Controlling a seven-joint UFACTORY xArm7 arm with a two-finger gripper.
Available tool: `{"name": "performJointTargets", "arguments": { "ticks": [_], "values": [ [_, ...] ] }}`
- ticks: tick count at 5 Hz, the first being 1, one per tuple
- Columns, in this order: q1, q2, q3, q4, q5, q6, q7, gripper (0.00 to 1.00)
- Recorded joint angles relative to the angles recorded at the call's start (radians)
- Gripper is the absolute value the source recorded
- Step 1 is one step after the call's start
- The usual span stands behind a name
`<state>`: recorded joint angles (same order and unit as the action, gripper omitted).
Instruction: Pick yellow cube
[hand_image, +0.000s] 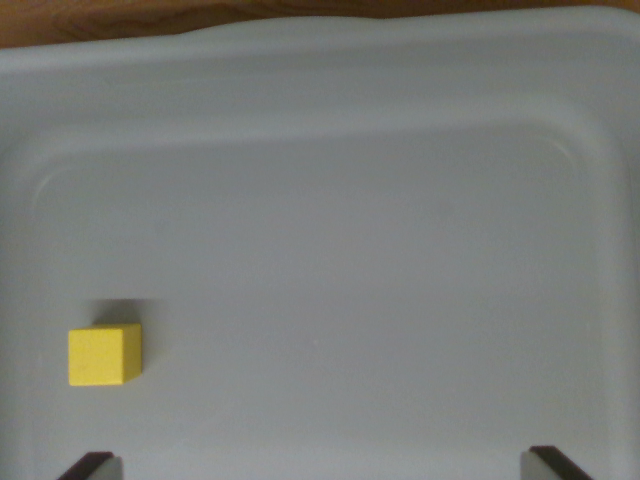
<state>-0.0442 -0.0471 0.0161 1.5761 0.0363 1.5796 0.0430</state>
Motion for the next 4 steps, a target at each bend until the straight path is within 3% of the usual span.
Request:
{"name": "performJointTargets", "arguments": {
  "ticks": [3, 4],
  "values": [
    [0.0013, 0.003, 0.001, -0.003, -0.0004, -0.004, 0.002, 0.0],
    [0.0049, 0.01, 0.003, -0.009, -0.0016, -0.016, 0.007, 0.0]
  ]
}}
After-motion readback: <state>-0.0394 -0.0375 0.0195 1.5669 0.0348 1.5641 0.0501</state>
